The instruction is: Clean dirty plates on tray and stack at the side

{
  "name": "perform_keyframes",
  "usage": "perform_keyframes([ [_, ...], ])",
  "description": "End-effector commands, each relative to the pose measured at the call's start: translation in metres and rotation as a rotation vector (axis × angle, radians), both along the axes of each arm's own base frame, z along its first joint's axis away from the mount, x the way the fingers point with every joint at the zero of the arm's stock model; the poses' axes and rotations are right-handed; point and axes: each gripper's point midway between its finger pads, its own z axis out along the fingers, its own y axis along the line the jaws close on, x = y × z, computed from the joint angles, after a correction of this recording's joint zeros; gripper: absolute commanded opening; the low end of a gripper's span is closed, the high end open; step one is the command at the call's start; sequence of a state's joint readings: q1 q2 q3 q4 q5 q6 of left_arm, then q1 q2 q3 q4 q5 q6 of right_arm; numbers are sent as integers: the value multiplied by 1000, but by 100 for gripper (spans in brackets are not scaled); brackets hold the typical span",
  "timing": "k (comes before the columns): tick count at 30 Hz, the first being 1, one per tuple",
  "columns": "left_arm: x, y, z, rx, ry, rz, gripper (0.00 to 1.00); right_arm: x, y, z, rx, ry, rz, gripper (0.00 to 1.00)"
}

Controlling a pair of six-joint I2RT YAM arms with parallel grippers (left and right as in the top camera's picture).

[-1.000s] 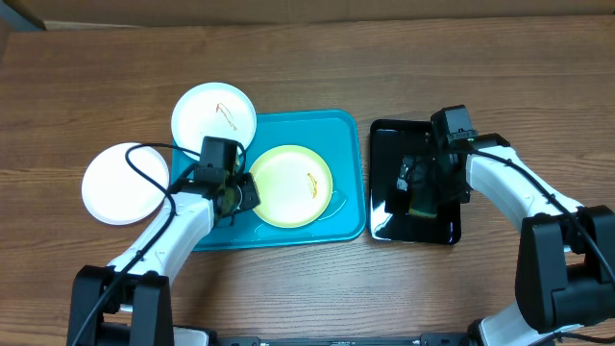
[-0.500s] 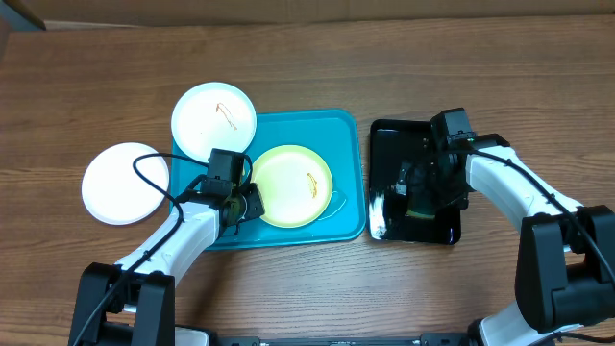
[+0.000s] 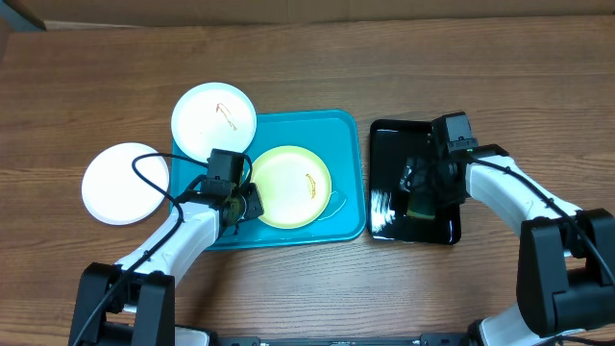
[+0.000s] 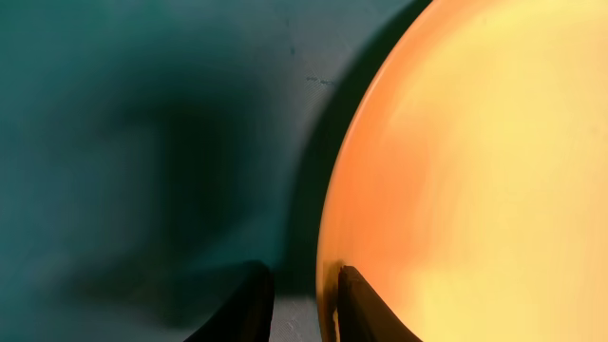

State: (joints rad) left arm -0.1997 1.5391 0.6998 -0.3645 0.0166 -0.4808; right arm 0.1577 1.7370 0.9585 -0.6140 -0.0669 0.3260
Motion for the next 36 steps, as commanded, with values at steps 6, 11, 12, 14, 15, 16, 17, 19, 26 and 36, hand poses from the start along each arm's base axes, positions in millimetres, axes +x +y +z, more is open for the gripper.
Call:
perform_keyframes([
  [6, -8, 4, -9, 13, 25, 33, 22, -15, 2, -17, 12, 55, 17, 14],
  [11, -7, 4, -9, 12, 22, 34, 22, -2, 4, -2, 9, 32, 47, 16],
  [12, -7, 4, -9, 12, 22, 34, 26, -2, 4, 2, 8, 41, 47, 41],
  [14, -7, 4, -9, 12, 22, 34, 31, -2, 4, 9, 6, 62, 47, 51],
  [15, -7, 4, -9, 12, 22, 34, 33, -4, 3, 12, 4, 75, 46, 53],
  [16, -7, 4, -9, 12, 22, 34, 35, -6, 3, 13, 2, 90, 45, 56],
  [17, -7, 4, -9, 12, 22, 34, 37, -10, 3, 14, 1, 106, 45, 57],
  [19, -7, 4, -9, 12, 22, 34, 37, -22, 5, 12, 20, 152, 49, 58],
  [26, -7, 4, -9, 12, 22, 34, 36, -46, 6, -11, 29, 200, 50, 56],
  [36, -7, 4, -9, 12, 22, 34, 32, -24, 27, -10, 40, 89, 99, 72],
])
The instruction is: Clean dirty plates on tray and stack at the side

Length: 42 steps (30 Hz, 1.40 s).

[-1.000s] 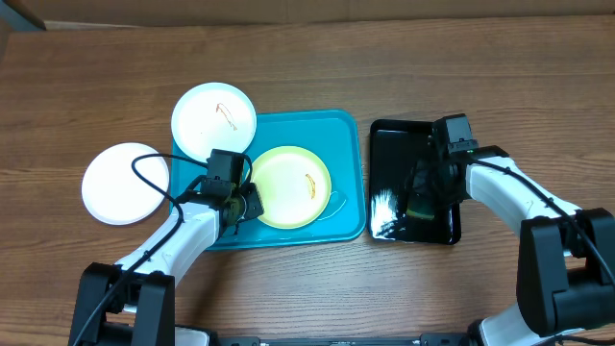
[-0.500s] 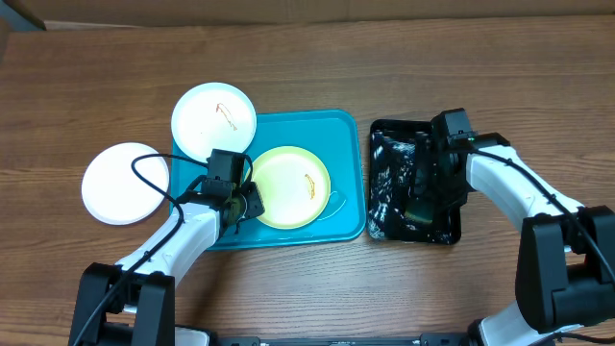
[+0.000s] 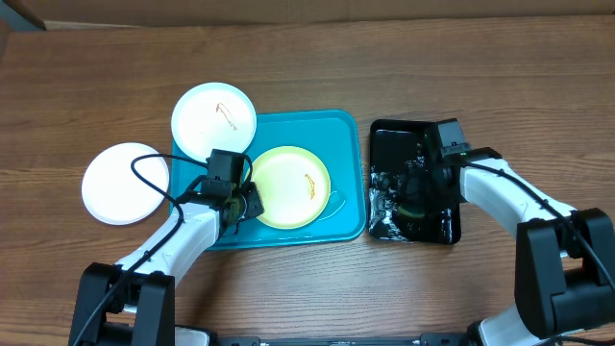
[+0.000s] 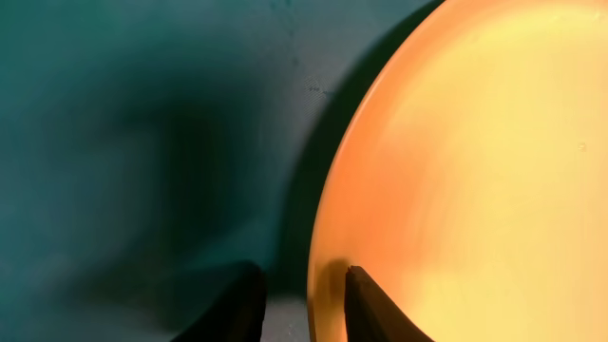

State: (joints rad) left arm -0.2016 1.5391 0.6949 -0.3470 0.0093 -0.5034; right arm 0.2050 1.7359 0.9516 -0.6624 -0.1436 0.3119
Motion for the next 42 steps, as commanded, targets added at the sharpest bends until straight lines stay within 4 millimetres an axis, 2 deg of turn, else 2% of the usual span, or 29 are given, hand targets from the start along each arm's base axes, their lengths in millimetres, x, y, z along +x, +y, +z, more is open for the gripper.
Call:
perform_keyframes([
  [1, -10, 3, -9, 16, 34, 12, 33, 1, 5, -3, -22, 10, 46, 79],
  [2, -9, 3, -9, 16, 34, 12, 34, 3, 7, 2, -24, 6, 62, 100],
  [4, -9, 3, -9, 16, 34, 12, 34, 4, 9, 11, -29, 21, 80, 100],
  [7, -10, 3, -9, 16, 34, 12, 34, -7, 10, 18, -41, 80, 90, 100],
  [12, -10, 3, -9, 15, 35, 16, 33, -41, 12, 7, -66, 195, 64, 100],
  [14, -10, 3, -9, 14, 35, 15, 33, -44, 12, -2, -87, 183, 65, 98],
  [16, -10, 3, -9, 14, 35, 15, 33, -44, 12, -11, -110, 151, 77, 83],
  [18, -10, 4, -10, 15, 38, 15, 33, -42, 7, -18, -142, 122, 81, 61],
  [20, -11, 4, -10, 16, 39, 15, 33, -39, 2, -21, -174, 103, 75, 37],
  [22, -11, 4, -10, 16, 39, 15, 33, -39, -1, -21, -191, 99, 74, 7],
  [23, -11, 4, -10, 16, 39, 15, 33, -39, -1, -21, -191, 99, 74, 4],
  [24, -11, 4, -10, 16, 39, 15, 33, -39, 0, -20, -186, 100, 75, 6],
  [26, -11, 4, -10, 16, 38, 15, 33, -37, 2, -14, -181, 110, 79, 78],
  [27, -10, 4, -10, 16, 38, 15, 33, -37, 1, -10, -185, 119, 80, 100],
  [32, -10, 5, -10, 23, 37, 18, 35, -28, 4, 6, -187, 119, 80, 100],
  [35, -9, 9, -9, 42, 32, 29, 43, -18, 0, 7, -216, 78, 71, 100],
  [39, -6, 11, -8, 57, 16, 36, 43, -8, -14, 8, -293, 35, -13, 100],
  [42, -1, 11, -6, 54, -5, 37, 44, -3, -14, 8, -294, 14, -40, 100],
])
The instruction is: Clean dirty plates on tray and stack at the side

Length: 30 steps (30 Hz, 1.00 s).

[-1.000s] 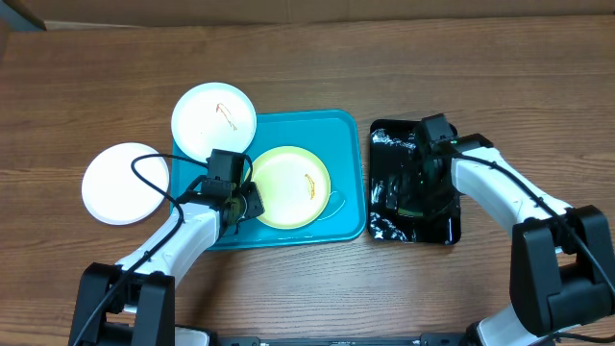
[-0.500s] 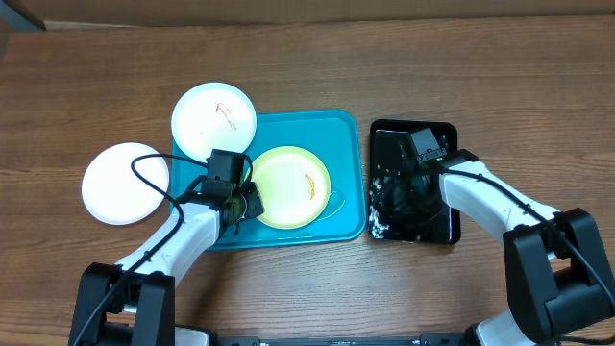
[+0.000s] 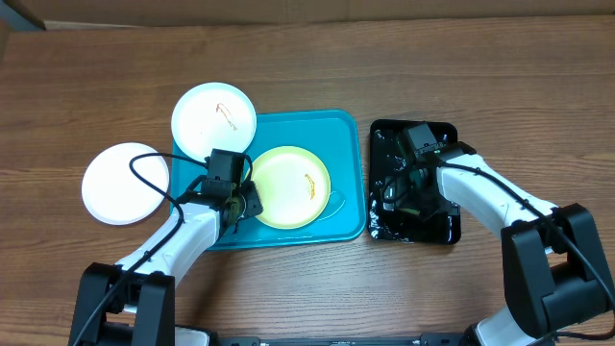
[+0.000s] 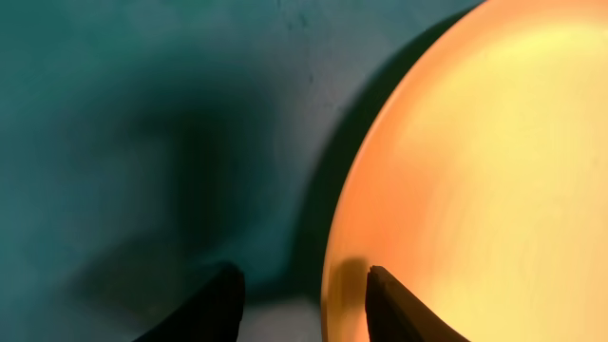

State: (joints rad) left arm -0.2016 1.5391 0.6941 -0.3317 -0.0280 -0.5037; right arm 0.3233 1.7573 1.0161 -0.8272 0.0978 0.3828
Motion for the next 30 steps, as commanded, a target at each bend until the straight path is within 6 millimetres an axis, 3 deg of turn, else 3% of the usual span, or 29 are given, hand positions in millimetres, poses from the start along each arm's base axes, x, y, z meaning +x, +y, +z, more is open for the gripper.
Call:
perform_keyframes([
  [1, -4, 5, -7, 22, 10, 23, 42, 15, -5, 5, -37, -59, -61, 100],
  [4, -4, 4, -7, 16, 10, 21, 27, 18, -4, 4, -32, -73, -63, 100],
  [7, -6, -3, -7, -20, 19, 6, 21, 21, -3, 1, -25, -90, -64, 100],
  [13, -8, -7, -8, -40, 30, -4, 22, 25, -1, -9, -2, -134, -63, 96],
  [20, -6, -7, -7, -42, 21, -4, 27, 20, 20, -17, 118, -122, -39, 98],
  [24, -6, -7, -7, -39, 19, -2, 29, 25, 21, -13, 117, -133, -17, 56],
  [27, -6, -7, -7, -39, 19, -3, 29, 30, 22, -8, 118, -144, -19, 55],
  [28, -6, -7, -7, -39, 19, -3, 29, 32, 22, -7, 120, -149, -19, 50],
  [30, -6, -6, -7, -36, 19, -1, 29, 35, 23, -5, 123, -159, -18, 21],
])
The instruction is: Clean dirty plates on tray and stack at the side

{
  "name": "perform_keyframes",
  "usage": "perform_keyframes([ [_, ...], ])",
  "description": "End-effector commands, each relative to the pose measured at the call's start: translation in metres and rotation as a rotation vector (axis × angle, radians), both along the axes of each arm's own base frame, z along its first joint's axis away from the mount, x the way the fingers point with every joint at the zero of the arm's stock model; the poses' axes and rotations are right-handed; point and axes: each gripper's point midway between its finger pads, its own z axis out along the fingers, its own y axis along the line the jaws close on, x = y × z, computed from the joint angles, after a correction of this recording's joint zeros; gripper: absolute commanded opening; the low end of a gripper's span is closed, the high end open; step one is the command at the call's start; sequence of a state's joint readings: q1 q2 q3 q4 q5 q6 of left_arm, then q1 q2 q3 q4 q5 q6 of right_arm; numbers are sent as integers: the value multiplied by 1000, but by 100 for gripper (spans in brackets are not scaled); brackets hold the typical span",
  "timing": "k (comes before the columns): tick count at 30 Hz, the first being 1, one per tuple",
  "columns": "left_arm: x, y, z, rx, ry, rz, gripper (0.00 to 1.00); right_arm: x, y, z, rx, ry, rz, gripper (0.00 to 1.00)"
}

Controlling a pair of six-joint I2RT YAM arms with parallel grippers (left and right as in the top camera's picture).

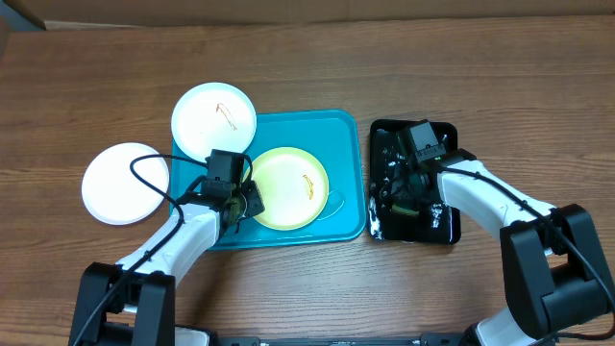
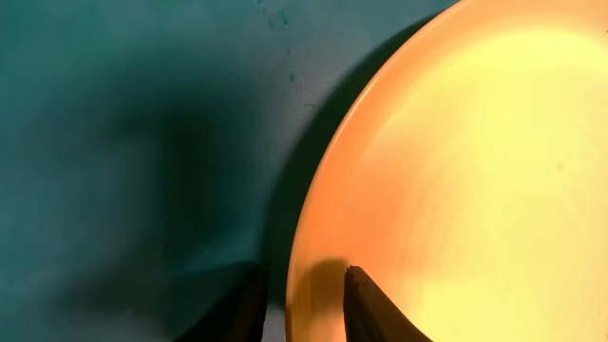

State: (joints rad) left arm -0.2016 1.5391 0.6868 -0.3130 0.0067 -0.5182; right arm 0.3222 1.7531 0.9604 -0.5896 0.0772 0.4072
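A yellow-green plate [image 1: 288, 183] with a brown squiggle of dirt lies on the teal tray [image 1: 341, 130]. My left gripper [image 1: 247, 204] is at its left rim. In the left wrist view the left gripper [image 2: 304, 306] is shut on the yellow plate [image 2: 456, 171], one finger on the plate and one outside over the tray [image 2: 114, 114]. A white plate [image 1: 213, 115] with a brown streak overlaps the tray's far left corner. My right gripper [image 1: 402, 190] is down in the black basin [image 1: 444, 233], shut on a yellowish sponge [image 1: 406, 204] among foam.
A clean white plate [image 1: 120, 183] lies on the wooden table left of the tray. The left arm's cable loops over the tray's left edge. Foam and water cover the left half of the black basin, which stands right beside the tray.
My left gripper's fingers stand closer together on the yellow plate's rim. The right gripper has shifted a little in the basin's left half, and more foam lies there.
My left gripper stayed at the yellow plate's left rim throughout, its fingers a little wider 1.0 s ago and narrower again now. The right gripper held the sponge in the basin's right part, then stood further left each time, and foam has spread.
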Motion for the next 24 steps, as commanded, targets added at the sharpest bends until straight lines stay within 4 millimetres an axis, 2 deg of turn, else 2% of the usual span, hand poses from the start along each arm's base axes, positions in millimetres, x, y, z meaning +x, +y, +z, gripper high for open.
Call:
perform_keyframes([
  [1, -6, 0, -7, 3, 22, -2, 30, 2, 9, 1, 42, 8, 8, 13],
  [2, -6, 0, -7, 3, 22, -2, 29, 4, 10, 2, 43, 2, 8, 7],
  [5, -6, 0, -7, 4, 22, -2, 29, 11, 12, 15, 49, -15, 10, 4],
  [10, -6, 2, -7, 12, 22, -1, 29, 20, 17, 61, 49, -50, 89, 4],
  [13, -6, 2, -7, 15, 24, -1, 30, 15, 15, 88, 52, -59, 89, 4],
  [15, -6, 2, -7, 15, 24, -1, 30, 11, 14, 98, 55, -73, 89, 4],
  [17, -6, 2, -7, 15, 23, 0, 30, 9, 11, 103, 40, -80, 101, 4],
  [22, -6, 2, -7, 15, 23, -1, 29, -3, 4, 98, 8, -30, 103, 4],
  [24, -6, 2, -7, 15, 23, -1, 23, -2, 3, 97, 3, -31, 102, 4],
])
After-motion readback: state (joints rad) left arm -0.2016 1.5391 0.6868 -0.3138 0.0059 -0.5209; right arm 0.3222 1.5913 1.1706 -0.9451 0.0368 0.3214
